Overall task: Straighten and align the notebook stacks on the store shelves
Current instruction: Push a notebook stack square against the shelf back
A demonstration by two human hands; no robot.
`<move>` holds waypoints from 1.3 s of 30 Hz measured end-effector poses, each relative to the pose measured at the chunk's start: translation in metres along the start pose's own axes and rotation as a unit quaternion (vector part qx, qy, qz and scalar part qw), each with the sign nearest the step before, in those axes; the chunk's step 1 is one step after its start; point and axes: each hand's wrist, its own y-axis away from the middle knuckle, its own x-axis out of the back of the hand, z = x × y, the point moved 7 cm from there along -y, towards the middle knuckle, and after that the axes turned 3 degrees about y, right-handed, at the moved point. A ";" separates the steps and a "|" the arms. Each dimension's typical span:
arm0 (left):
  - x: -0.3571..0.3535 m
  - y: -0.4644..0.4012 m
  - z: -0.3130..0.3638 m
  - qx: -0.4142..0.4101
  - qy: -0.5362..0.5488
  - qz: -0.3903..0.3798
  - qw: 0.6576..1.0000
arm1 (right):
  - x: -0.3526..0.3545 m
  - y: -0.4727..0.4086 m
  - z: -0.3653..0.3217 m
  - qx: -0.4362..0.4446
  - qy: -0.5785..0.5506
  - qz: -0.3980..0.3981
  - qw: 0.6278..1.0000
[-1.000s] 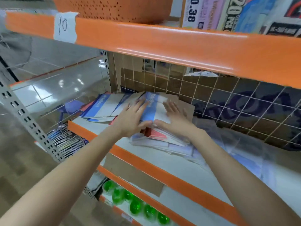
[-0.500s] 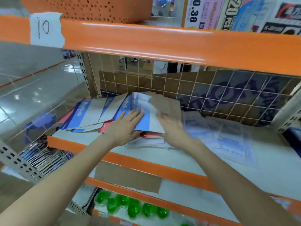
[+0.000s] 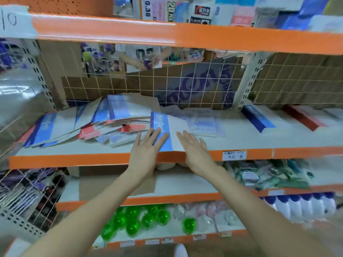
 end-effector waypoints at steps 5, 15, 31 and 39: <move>-0.007 -0.009 0.075 -0.061 0.019 -0.006 0.998 | 0.013 0.048 0.063 -0.060 0.004 0.036 0.998; -0.024 -0.061 0.239 -0.132 0.038 0.011 0.990 | 0.031 0.108 0.228 -0.122 0.010 0.076 0.990; -0.067 -0.170 0.388 -0.065 0.055 0.007 0.996 | 0.056 0.087 0.422 -0.111 0.051 0.102 0.987; -0.112 -0.247 0.396 -0.050 0.054 0.003 0.997 | 0.047 0.020 0.484 -0.119 0.092 0.065 0.986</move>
